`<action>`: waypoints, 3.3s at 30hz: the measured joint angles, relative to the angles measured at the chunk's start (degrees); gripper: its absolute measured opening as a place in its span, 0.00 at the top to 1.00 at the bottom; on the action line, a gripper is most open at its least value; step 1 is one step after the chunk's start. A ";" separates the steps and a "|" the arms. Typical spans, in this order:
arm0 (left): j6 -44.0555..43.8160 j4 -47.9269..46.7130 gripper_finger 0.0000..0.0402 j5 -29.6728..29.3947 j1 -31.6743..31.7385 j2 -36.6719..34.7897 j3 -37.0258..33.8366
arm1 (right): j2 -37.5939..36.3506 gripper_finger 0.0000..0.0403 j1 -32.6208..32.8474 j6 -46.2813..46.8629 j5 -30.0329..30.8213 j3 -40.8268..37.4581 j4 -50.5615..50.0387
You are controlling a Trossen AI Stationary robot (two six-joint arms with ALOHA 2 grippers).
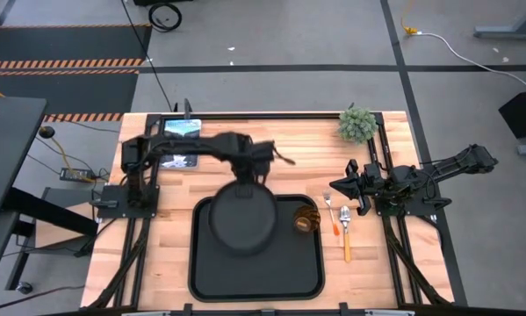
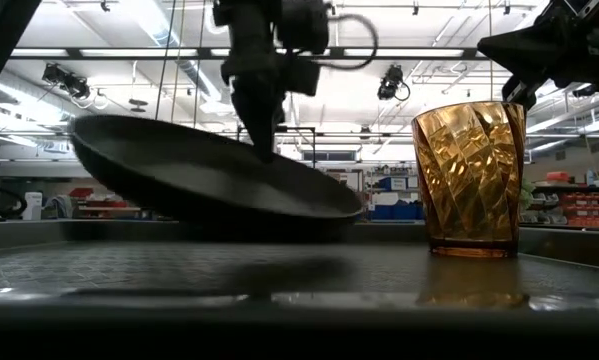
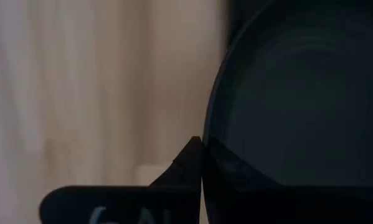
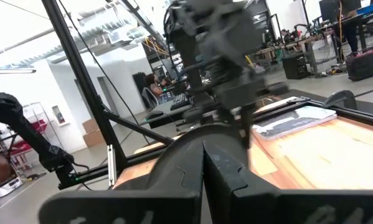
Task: Pick and place plate/cup/fork/spoon on tray
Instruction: Put the black plate on the black serving tray to the bottom right of the brown glass, then put the orange fork on the black serving tray to the left of the black plate
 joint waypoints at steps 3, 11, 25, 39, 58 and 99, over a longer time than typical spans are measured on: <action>-2.30 2.38 0.97 -0.04 -3.96 0.00 0.00 | 0.00 0.96 0.00 0.01 0.00 0.01 0.00; -8.53 6.97 0.97 -1.17 -11.43 1.91 -0.03 | -0.01 0.96 -0.01 0.01 -0.01 0.01 -0.02; -17.91 14.19 0.96 -2.33 -14.59 7.35 -0.02 | -0.02 0.96 -0.02 -0.01 -0.01 0.01 0.46; -22.84 16.94 0.90 -2.98 -15.90 7.34 -0.02 | 0.00 0.96 0.00 -0.01 -0.01 0.01 0.87; -5.37 19.33 0.79 -3.17 -21.27 4.85 3.81 | 0.00 0.96 -0.02 0.02 -0.02 0.01 0.77; -29.83 7.96 0.90 -41.80 -38.86 -28.39 -32.62 | 0.44 0.96 -0.09 1.38 4.66 0.00 15.70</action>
